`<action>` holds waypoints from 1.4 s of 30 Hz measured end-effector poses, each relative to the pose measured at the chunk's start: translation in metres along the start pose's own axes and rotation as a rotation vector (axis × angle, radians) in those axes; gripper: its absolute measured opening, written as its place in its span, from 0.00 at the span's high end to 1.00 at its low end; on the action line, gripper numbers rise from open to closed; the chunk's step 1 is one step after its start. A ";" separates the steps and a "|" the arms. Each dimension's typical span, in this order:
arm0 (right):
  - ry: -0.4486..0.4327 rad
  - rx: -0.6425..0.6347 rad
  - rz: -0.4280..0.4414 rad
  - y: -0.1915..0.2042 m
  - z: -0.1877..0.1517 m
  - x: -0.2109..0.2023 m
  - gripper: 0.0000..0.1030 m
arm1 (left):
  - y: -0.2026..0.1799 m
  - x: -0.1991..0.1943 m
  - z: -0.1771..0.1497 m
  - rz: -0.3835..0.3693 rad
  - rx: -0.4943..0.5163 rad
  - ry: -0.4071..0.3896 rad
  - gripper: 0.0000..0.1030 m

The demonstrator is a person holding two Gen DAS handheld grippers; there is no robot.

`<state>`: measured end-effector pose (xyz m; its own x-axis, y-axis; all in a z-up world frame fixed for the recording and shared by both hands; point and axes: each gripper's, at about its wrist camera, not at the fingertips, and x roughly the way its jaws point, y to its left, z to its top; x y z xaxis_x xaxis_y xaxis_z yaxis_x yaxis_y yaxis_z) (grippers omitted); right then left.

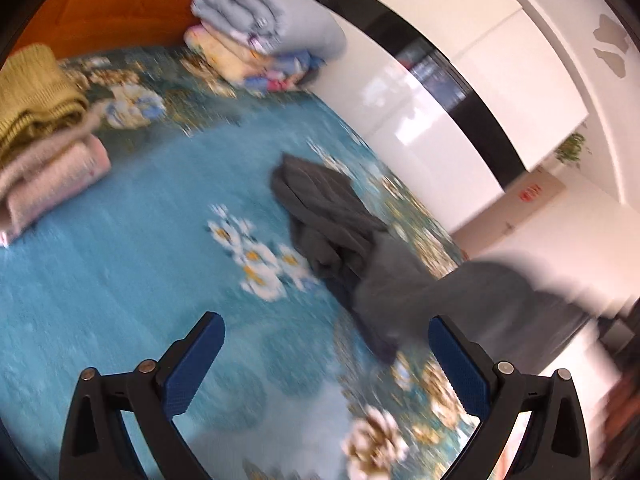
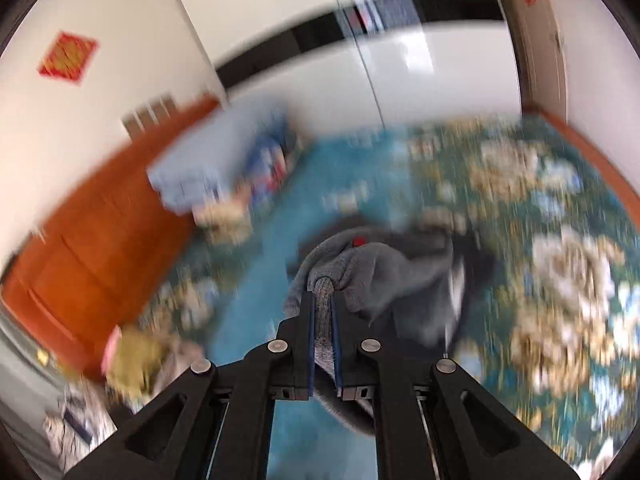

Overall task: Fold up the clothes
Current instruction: 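Lift the sweatshirt hem and flip it over onto the bed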

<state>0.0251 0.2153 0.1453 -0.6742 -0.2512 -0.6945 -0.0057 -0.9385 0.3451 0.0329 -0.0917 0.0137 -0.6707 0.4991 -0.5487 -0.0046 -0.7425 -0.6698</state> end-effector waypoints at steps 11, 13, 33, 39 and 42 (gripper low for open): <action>0.071 0.315 0.153 -0.060 -0.148 0.019 0.93 | -0.004 0.002 -0.047 0.007 0.000 0.240 0.00; -0.004 0.261 0.207 -0.049 -0.136 -0.009 0.93 | -0.006 0.002 -0.047 -0.009 -0.015 0.252 0.00; 0.052 0.687 -0.040 -0.185 -0.266 0.028 0.93 | 0.019 0.042 -0.075 0.037 -0.157 0.433 0.00; 0.098 0.773 -0.075 -0.197 -0.303 0.032 0.93 | 0.025 0.070 -0.102 0.111 -0.111 0.518 0.00; 0.101 0.828 -0.005 -0.196 -0.309 0.037 0.93 | 0.022 0.077 -0.112 0.112 -0.092 0.548 0.00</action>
<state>0.2294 0.3165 -0.1427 -0.6034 -0.3043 -0.7371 -0.5765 -0.4722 0.6668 0.0637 -0.0198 -0.0996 -0.1805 0.5963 -0.7822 0.1255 -0.7748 -0.6196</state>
